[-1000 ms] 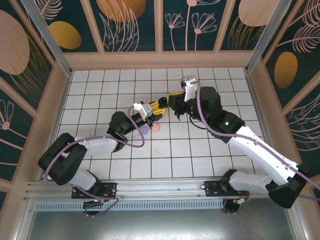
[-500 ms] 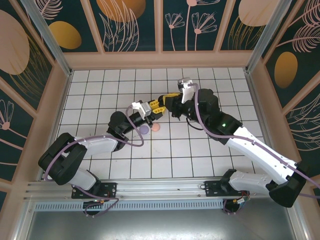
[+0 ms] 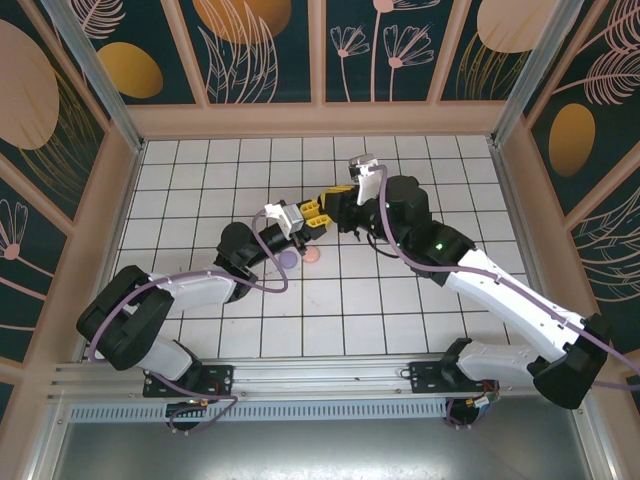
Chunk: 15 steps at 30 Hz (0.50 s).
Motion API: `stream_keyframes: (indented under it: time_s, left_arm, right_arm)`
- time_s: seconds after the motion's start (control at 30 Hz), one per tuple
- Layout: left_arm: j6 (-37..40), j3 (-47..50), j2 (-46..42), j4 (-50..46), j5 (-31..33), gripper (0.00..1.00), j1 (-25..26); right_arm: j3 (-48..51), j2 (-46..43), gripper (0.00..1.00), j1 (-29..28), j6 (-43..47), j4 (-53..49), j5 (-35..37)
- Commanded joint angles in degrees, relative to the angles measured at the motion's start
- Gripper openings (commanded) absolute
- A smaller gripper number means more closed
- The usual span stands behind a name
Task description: Insert wireless bluetooth earbuds into charging case
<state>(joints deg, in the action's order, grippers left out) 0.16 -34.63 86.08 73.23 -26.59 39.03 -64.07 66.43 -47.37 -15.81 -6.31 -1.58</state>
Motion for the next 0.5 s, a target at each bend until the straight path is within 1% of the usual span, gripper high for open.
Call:
stream_keyframes:
  time_s: [0.0, 0.47]
  left_arm:
    - [-0.9, -1.7, -1.1, 1.0, -0.9, 0.00, 0.3]
    - [-1.3, -1.8, -2.2, 0.6, -0.9, 0.00, 0.5]
  right_arm:
    - [0.9, 0.3, 0.16, -0.5, -1.1, 2.0, 0.0]
    - [2.5, 1.0, 0.15, -0.4, -0.2, 1.3, 2.2]
